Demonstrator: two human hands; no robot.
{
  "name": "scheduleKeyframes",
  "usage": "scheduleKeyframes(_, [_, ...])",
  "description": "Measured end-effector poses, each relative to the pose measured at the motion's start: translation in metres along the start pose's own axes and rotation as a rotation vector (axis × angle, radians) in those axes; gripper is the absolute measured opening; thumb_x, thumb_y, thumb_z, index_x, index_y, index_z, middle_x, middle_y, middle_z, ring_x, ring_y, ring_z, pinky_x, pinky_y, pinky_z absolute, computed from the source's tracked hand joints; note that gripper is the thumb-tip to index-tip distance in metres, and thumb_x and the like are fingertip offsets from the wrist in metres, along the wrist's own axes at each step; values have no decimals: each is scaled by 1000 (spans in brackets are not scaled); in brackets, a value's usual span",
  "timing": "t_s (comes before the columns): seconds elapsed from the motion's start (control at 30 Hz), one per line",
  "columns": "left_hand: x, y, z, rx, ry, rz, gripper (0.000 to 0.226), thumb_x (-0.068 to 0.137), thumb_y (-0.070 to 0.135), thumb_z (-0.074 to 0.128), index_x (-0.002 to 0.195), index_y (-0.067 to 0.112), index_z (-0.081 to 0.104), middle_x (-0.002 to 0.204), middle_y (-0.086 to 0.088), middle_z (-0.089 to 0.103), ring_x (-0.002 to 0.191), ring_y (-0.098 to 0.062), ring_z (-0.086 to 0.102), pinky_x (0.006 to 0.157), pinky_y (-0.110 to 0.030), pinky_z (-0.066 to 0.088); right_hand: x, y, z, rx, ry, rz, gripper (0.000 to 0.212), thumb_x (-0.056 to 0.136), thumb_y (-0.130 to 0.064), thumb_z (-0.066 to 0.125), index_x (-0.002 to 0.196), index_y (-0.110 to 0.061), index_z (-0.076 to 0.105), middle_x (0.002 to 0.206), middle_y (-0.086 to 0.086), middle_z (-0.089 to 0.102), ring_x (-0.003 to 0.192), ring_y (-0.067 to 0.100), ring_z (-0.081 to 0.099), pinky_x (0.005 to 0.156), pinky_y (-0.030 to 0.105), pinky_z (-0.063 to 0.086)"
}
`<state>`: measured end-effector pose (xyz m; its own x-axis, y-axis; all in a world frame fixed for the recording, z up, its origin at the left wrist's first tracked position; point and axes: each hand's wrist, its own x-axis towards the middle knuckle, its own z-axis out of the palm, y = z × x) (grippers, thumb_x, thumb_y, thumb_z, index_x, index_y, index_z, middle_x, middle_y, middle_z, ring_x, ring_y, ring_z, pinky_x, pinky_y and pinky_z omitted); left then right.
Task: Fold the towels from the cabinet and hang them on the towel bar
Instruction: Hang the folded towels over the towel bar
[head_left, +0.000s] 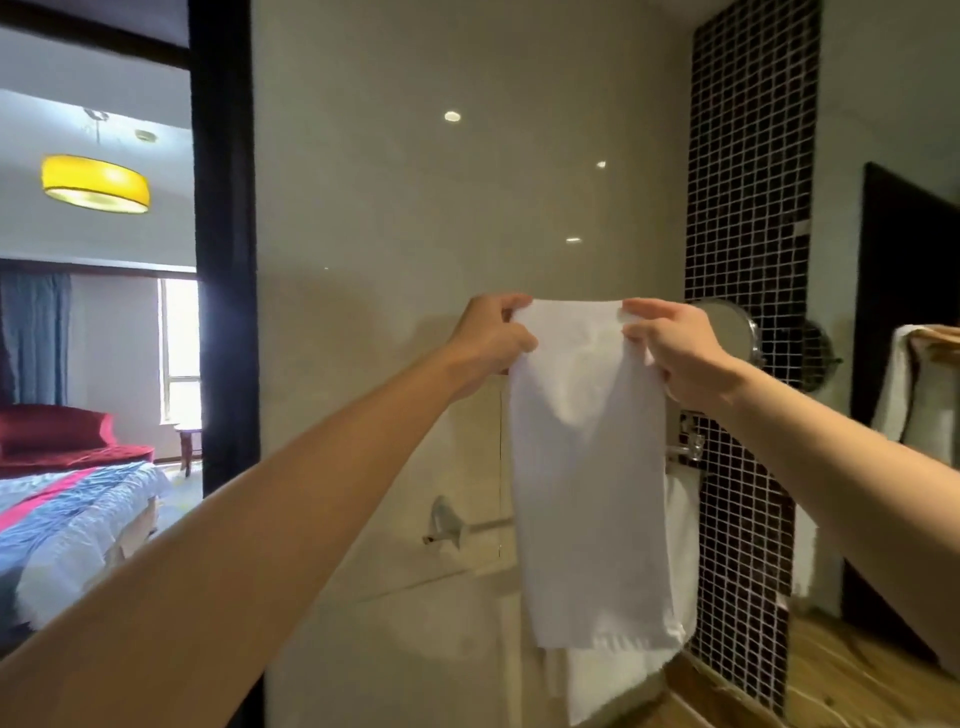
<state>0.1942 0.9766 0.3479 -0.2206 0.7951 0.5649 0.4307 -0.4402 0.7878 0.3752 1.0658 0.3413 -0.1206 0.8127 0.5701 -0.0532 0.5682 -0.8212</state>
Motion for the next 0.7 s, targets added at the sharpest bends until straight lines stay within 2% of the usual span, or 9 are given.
scheduleKeyframes(0.07, [19,-3,0,25,17,6,60,80,-5,62,137,9,46,130,-11,56,107,-26,60,83,-43,53,20,4,7,-24,-3,-15,47,85,9,51,128,-9,59,115,2,62,78,11,58,73,31,45])
scheduleKeyframes(0.17, [47,-8,0,80,22,21,59,81,-1,65,137,7,46,137,-9,50,116,-21,54,84,-32,49,47,12,18,-74,10,-47,52,82,12,49,128,-9,60,116,5,62,78,11,58,64,24,47])
scheduleKeyframes(0.23, [62,-13,-3,78,38,21,62,81,-2,65,138,6,44,139,-9,48,120,-23,53,87,-31,49,63,15,26,-68,22,-78,52,81,14,48,126,-10,61,109,7,63,63,1,58,51,14,46])
scheduleKeyframes(0.3, [72,-18,-5,95,45,12,65,80,-2,64,140,7,41,140,-10,47,119,-24,54,88,-34,51,77,18,34,-43,16,-91,53,79,15,46,123,-10,63,96,7,63,44,-1,51,41,11,40])
scheduleKeyframes(0.43, [88,-31,-11,163,77,36,70,79,-5,61,143,10,36,143,-6,43,120,-21,51,70,-23,50,99,27,50,56,-3,-94,39,84,6,55,119,-8,66,82,9,60,42,6,45,41,12,36])
scheduleKeyframes(0.47, [91,-34,-13,180,88,35,71,79,-5,60,144,11,35,144,-6,43,121,-20,50,69,-22,49,102,29,54,78,-12,-92,37,84,5,56,118,-8,66,80,8,61,43,6,46,41,12,36])
scheduleKeyframes(0.5, [94,-38,-14,200,93,29,72,79,-5,59,145,11,33,145,-6,41,123,-20,49,73,-22,49,105,33,58,98,-30,-92,36,84,5,57,116,-7,67,83,8,64,48,7,49,42,13,37])
scheduleKeyframes(0.6, [97,-56,-15,223,88,-8,75,79,-5,58,146,14,29,146,-7,39,123,-20,47,80,-22,47,112,50,69,115,-90,-80,33,84,8,56,108,-12,68,114,19,66,72,17,57,48,15,43])
scheduleKeyframes(0.7, [92,-76,-12,208,44,-48,80,78,-5,57,148,17,25,142,-6,41,101,-14,52,59,-16,49,115,76,75,63,-111,-25,40,84,10,52,111,-15,68,121,21,63,77,22,56,60,22,49])
